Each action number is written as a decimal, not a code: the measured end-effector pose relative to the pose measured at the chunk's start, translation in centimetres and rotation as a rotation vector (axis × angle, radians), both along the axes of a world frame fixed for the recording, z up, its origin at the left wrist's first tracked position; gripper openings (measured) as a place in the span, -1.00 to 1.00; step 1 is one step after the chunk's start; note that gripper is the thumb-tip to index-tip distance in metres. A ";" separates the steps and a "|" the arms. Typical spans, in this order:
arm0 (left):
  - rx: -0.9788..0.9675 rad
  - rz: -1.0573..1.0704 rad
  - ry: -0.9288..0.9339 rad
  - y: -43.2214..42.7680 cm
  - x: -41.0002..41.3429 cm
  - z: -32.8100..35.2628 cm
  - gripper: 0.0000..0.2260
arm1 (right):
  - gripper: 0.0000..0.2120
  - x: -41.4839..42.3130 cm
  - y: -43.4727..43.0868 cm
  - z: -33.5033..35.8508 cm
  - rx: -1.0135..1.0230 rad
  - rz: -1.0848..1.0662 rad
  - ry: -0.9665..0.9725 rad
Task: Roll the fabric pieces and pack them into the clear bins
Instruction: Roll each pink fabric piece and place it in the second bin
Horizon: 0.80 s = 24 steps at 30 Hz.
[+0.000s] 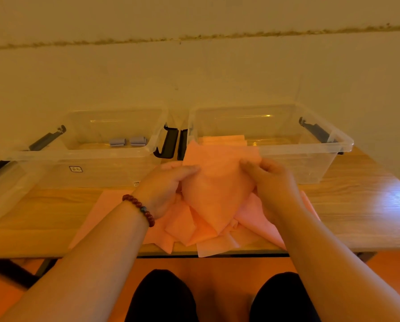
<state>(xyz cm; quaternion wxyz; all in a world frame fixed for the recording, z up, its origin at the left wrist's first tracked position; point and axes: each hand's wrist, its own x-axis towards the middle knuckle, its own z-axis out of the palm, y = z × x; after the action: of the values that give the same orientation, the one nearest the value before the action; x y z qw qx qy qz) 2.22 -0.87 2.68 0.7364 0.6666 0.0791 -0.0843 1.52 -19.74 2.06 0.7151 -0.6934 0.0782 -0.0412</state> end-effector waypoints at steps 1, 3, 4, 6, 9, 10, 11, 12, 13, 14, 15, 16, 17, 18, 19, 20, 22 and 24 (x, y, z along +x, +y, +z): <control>-0.066 -0.002 -0.033 0.1 -0.1 0.4 -0.85 | -0.73 0.1 0.0 0.5 0.020 -0.017 -0.056; -0.170 0.004 -0.095 -0.1 0.1 1.7 -0.85 | -0.82 0.5 0.0 1.9 0.103 -0.048 -0.137; -0.184 -0.015 -0.123 -0.2 0.4 2.3 -0.84 | -0.86 0.7 -0.1 2.9 0.159 -0.031 -0.148; -0.156 -0.075 -0.192 -0.6 1.1 3.3 -0.84 | -0.85 1.6 -0.2 4.3 0.188 0.054 -0.155; 0.066 0.049 -0.273 -0.9 2.8 3.7 -0.85 | -0.70 3.1 -1.0 5.2 -0.095 0.045 -0.136; 0.218 0.132 -0.305 -1.0 3.3 3.6 -0.89 | -0.65 3.6 -1.3 5.2 -0.244 -0.013 -0.112; 0.382 0.198 -0.339 -1.2 3.6 3.4 -0.91 | -0.65 3.9 -1.5 5.2 -0.391 -0.076 -0.100; 0.532 0.245 -0.366 -1.5 4.0 3.1 -0.89 | -0.68 4.2 -1.7 5.0 -0.501 -0.126 -0.098; 0.639 0.282 -0.380 -1.7 4.1 2.7 -0.85 | -0.73 4.3 -1.7 4.7 -0.558 -0.163 -0.111; 0.695 0.323 -0.388 -2.0 3.9 2.5 -0.81 | -0.74 4.3 -1.6 4.3 -0.582 -0.197 -0.135; 0.708 0.361 -0.392 -2.1 3.8 2.1 -0.77 | -0.72 4.2 -1.6 3.8 -0.597 -0.232 -0.166; 0.690 0.395 -0.386 -2.3 3.6 1.8 -0.75 | -0.70 3.9 -1.4 3.5 -0.604 -0.268 -0.201; 0.646 0.420 -0.366 -2.2 3.4 1.4 -0.72 | -0.68 3.6 -1.3 3.1 -0.598 -0.300 -0.238; 0.582 0.436 -0.338 -2.1 3.2 1.1 -0.70 | -0.66 3.3 -1.3 2.9 -0.577 -0.321 -0.261; 0.513 0.432 -0.305 -1.9 3.0 0.8 -0.69 | -0.64 2.9 -1.2 2.6 -0.539 -0.340 -0.273; 0.448 0.400 -0.275 -1.7 2.8 0.4 -0.70 | -0.64 2.5 -1.2 2.3 -0.483 -0.359 -0.278; 0.396 0.270 -0.238 -1.1 2.2 -0.4 -0.76 | -0.64 1.7 -1.0 1.6 -0.303 -0.397 -0.248; 0.423 0.091 -0.191 -0.5 1.5 -0.9 -0.80 | -0.64 0.8 -0.5 0.8 -0.062 -0.353 -0.133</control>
<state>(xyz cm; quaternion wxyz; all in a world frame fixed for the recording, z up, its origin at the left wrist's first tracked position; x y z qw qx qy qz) 3.70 -1.33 1.80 0.5877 0.8066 0.0552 0.0308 2.33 -20.25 2.82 0.6786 -0.6864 0.1499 -0.2143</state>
